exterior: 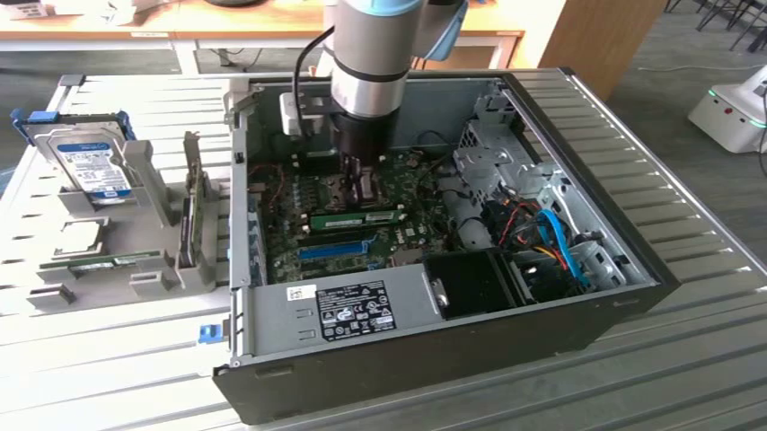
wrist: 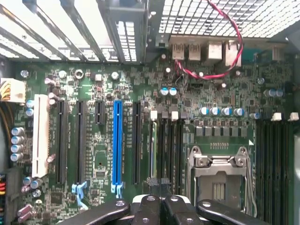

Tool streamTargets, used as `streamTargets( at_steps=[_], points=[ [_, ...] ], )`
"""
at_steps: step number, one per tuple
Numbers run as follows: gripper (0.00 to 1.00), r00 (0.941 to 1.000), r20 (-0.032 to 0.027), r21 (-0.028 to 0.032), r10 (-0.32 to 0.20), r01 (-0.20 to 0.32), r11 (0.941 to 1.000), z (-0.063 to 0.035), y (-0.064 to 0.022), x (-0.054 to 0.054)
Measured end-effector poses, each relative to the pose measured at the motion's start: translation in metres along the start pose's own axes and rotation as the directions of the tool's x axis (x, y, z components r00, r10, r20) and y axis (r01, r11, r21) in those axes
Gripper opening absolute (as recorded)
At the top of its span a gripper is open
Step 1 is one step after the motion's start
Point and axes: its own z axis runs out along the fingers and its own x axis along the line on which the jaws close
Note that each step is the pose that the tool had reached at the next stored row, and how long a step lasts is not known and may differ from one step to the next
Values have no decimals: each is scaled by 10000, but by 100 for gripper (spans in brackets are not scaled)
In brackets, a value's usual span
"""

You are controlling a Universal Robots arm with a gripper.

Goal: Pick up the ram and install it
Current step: 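Press down the ram until it locks into place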

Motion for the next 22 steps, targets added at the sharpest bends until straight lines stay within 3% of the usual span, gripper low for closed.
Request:
streamTargets(
  at_steps=[10, 22],
  points=[
    [11, 10000, 1, 0, 0, 0, 10000, 4, 121, 0],
    [11, 10000, 0, -1, 0, 0, 10000, 3, 122, 23]
  ],
)
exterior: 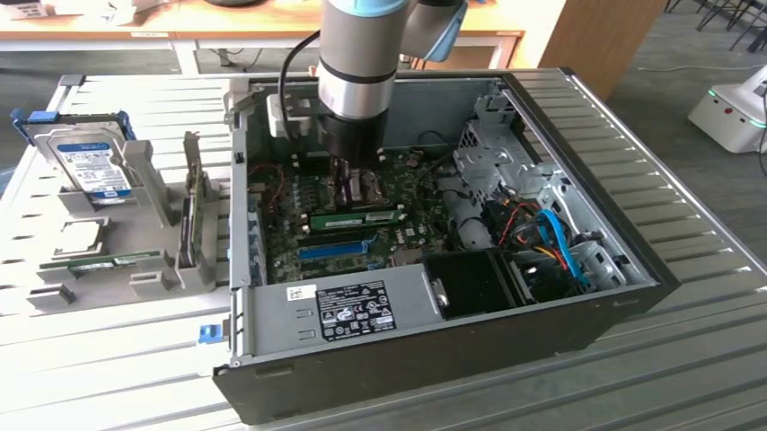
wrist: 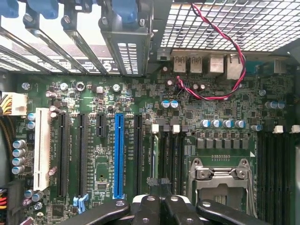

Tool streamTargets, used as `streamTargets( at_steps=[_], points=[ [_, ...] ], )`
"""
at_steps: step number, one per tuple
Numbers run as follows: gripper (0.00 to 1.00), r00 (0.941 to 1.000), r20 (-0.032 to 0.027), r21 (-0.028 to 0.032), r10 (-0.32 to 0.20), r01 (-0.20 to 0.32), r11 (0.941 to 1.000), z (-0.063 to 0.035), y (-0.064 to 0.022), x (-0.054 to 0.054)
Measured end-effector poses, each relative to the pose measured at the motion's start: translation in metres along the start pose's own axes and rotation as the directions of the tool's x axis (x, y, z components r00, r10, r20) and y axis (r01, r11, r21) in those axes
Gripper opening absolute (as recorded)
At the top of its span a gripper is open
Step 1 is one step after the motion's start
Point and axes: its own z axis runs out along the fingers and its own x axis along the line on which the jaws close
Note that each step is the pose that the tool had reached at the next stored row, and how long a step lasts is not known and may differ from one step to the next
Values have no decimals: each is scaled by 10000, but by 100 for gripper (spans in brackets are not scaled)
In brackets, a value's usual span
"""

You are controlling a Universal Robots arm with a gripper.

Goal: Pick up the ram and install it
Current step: 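Press down the ram until it locks into place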

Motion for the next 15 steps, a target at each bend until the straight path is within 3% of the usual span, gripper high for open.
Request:
streamTargets(
  at_steps=[15],
  points=[
    [11, 10000, 0, 1, 0, 0, 10000, 47, -2, 4]
  ],
)
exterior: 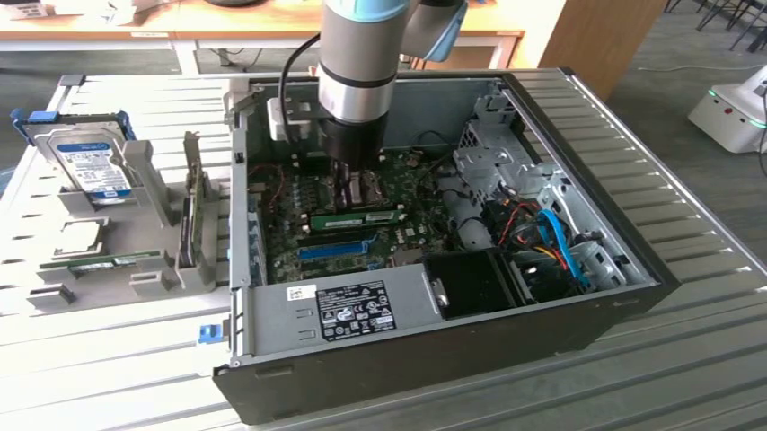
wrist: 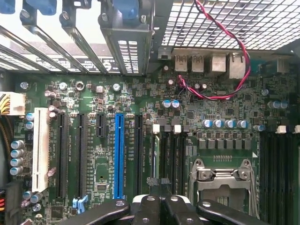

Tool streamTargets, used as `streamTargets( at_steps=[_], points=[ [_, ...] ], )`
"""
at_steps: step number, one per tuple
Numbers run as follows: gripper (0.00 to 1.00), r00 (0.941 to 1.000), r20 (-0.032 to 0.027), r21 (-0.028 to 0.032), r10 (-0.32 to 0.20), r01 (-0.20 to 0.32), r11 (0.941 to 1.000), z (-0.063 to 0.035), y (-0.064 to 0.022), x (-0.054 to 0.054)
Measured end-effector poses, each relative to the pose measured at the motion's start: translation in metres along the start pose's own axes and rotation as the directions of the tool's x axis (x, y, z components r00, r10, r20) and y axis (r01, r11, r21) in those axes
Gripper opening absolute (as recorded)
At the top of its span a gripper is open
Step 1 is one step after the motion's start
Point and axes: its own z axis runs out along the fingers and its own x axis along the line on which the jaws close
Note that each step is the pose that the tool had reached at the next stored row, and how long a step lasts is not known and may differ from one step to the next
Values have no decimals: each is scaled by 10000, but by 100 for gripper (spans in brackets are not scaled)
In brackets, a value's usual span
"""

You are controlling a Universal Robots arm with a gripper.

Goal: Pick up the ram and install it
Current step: 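Press down the ram until it locks into place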

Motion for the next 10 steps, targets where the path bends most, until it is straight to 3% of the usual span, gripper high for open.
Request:
streamTargets(
  at_steps=[10],
  points=[
    [11, 10000, -2, -1, 0, 0, 10000, 46, -1, 2]
  ],
)
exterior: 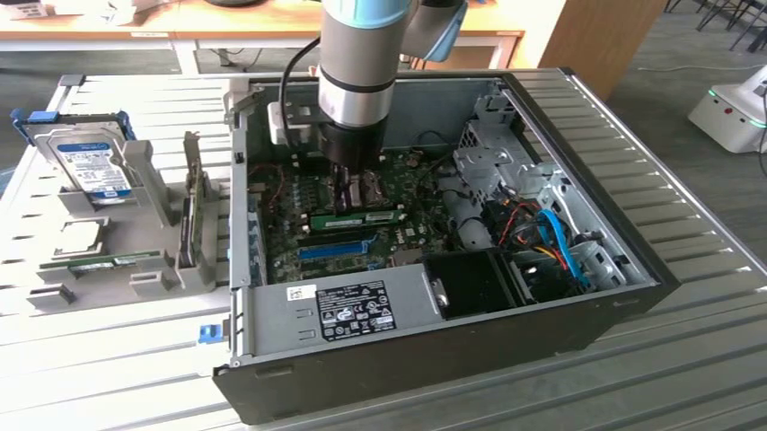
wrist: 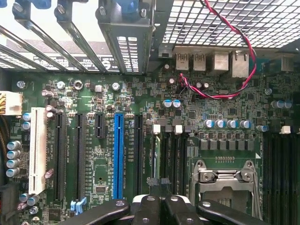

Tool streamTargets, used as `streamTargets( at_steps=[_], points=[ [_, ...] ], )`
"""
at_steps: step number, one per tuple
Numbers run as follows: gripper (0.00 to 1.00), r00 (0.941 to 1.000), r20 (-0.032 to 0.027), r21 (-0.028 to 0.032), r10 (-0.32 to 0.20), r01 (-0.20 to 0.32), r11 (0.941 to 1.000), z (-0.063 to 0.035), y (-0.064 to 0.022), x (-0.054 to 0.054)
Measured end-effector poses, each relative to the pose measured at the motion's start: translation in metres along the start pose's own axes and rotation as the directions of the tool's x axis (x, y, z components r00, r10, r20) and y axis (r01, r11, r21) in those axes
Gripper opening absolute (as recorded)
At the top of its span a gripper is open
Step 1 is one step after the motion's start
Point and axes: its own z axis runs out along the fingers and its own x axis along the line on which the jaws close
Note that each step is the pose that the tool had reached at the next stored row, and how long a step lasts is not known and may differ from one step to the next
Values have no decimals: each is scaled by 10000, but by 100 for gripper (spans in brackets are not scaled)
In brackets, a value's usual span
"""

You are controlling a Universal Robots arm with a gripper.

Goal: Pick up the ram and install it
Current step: 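Press down the ram until it locks into place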

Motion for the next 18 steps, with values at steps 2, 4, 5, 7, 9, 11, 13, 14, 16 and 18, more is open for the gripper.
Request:
streamTargets(
  at_steps=[2, 4, 5, 7, 9, 11, 13, 14, 16, 18],
  points=[
    [11, 10000, 1, 1, 0, 0, 10000, 25, -1, 1],
    [11, 10000, 1, 0, 0, 0, 10000, 32, -1, 1],
    [11, 10000, 1, 1, 0, 0, 10000, 33, -1, 1],
    [11, 10000, 4, 2, 0, 0, 10000, 39, -2, 1],
    [11, 10000, 2, 1, 0, 0, 10000, 45, -2, 2],
    [11, 10000, 2, 1, 0, 0, 10000, 50, -2, 2],
    [11, 10000, -1, -1, 0, 0, 10000, 55, -2, 2],
    [11, 10000, 1, 0, 0, 0, 10000, 59, -2, 2],
    [11, 10000, -1, -1, 0, 0, 10000, 61, -2, 3],
    [11, 10000, 0, 0, 0, 0, 10000, 62, -2, 3]
  ],
)
